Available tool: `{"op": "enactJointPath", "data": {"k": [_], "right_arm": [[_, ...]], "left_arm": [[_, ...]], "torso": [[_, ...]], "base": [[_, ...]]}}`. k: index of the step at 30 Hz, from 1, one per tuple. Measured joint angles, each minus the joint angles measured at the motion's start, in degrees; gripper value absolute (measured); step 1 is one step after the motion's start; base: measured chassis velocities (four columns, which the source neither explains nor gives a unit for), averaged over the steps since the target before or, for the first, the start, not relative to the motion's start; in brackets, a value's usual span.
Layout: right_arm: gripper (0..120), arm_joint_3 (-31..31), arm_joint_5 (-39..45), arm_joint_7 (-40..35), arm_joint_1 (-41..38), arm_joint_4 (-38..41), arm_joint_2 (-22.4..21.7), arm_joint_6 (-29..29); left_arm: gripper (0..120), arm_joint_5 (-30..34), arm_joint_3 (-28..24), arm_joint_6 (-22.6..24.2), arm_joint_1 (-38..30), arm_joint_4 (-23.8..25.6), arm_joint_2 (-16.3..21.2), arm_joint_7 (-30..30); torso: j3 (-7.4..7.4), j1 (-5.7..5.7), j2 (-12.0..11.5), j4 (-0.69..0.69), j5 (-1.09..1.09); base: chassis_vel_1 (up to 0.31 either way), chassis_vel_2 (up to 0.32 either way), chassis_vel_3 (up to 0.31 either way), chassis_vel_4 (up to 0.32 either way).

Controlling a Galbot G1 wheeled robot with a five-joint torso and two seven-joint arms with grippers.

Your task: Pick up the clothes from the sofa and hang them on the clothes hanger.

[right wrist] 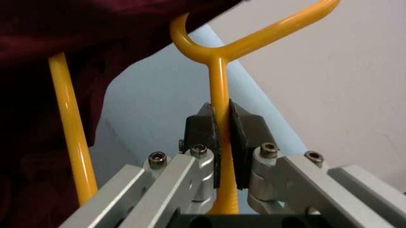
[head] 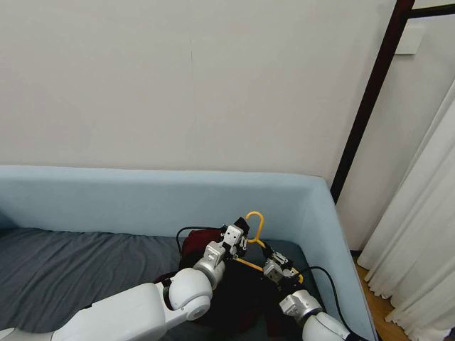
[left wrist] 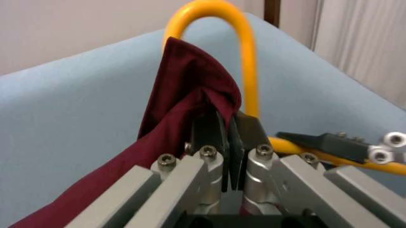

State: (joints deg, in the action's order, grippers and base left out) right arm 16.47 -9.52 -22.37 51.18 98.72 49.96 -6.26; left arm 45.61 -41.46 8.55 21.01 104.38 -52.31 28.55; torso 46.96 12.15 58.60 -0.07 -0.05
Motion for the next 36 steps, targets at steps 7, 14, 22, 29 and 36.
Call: {"op": "enactJointPath", "data": {"k": [7,14,22,29,36], "right_arm": [[4,-1.0,0.2,0.31,1.16,0.47,-0.94,0.73],[4,-1.75,1.47,0.29,1.07,0.53,-1.05,0.79],[4,-2.08,2.95,0.26,1.46,0.72,-1.13,1.19],[4,-2.75,4.42,-0.16,2.42,0.6,-0.44,1.35],[4,-3.94,5.46,-0.5,2.5,0.36,-0.39,1.3]], "left_arm": [[0,1.12,-0.94,0.92,-0.88,2.79,1.04,0.09],[15,2.59,-1.28,6.91,0.76,7.15,2.72,5.01],[44,1.56,-0.61,11.16,2.56,10.5,4.88,5.72],[66,-1.42,2.29,11.19,6.49,13.23,7.94,5.99],[94,-5.17,10.03,7.71,14.8,15.58,11.59,4.83]], "torso": [[0.0,0.0,0.0,-0.02,0.0],[0.0,0.0,0.0,0.0,0.0],[0.0,0.0,0.0,0.0,-0.01],[0.0,0.0,0.0,-0.01,-0.01],[0.0,0.0,0.0,0.0,-0.01]], "base": [[0.0,0.0,0.0,0.0],[0.0,0.0,0.0,0.0],[0.0,0.0,0.0,0.0],[0.0,0.0,0.0,0.0],[0.0,0.0,0.0,0.0]]}}
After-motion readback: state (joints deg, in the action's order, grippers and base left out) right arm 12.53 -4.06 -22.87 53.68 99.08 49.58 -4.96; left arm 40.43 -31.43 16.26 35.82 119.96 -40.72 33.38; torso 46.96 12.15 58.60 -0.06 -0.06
